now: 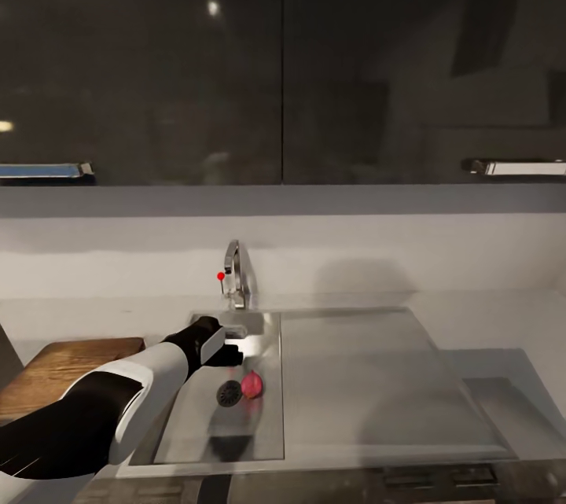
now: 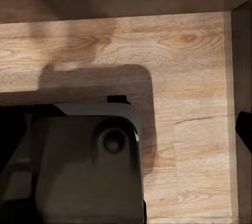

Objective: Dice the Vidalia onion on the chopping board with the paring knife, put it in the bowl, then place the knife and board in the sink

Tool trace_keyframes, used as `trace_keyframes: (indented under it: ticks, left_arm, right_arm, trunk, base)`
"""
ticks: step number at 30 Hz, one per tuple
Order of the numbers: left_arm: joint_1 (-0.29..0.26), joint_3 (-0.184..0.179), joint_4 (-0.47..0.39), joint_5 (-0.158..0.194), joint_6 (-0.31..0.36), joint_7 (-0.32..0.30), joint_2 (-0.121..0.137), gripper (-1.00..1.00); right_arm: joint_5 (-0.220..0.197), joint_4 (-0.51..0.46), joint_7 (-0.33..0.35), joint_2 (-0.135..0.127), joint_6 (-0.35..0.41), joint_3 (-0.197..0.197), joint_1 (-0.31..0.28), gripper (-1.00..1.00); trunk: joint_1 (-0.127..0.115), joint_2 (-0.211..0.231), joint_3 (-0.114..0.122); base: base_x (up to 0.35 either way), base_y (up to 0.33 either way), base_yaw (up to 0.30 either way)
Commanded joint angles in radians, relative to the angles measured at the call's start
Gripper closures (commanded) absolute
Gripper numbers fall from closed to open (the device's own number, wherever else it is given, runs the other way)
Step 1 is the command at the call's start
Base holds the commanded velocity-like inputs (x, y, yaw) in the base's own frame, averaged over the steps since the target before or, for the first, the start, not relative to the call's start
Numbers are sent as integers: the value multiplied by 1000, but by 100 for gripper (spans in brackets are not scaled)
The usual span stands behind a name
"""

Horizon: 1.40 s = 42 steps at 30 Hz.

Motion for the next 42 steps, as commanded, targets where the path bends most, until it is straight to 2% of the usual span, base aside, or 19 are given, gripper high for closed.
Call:
trace_keyframes:
  ticks: [1, 7, 32, 38, 42]
  left_arm:
    - [-1, -6, -2, 11, 5, 6, 0, -100]
    - [0, -6, 0, 11, 5, 6, 0, -100]
    - [0, -6, -2, 11, 3, 6, 0, -100]
    - [0, -8, -4, 11, 4, 6, -13, -100]
    - [0, -14, -44, 11, 7, 9, -18, -100]
  right_arm:
    - [7, 1, -2, 0, 12, -8, -1, -100]
    - [7, 0, 1, -1, 61, -9, -1, -100]
    - [7, 0, 1, -1, 64, -9, -1, -100]
    - [7, 0, 1, -1, 64, -9, -1, -100]
    - [7, -1, 1, 0, 64, -9, -1, -100]
  trunk:
    - [0, -2, -4]
    - [0, -2, -13]
    - [0, -2, -50]
    - [0, -2, -58]
    - [0, -2, -64]
  base:
    - [0, 0, 0]
    - [0, 0, 0]
    - [0, 0, 0]
    - [0, 0, 0]
    - [0, 0, 0]
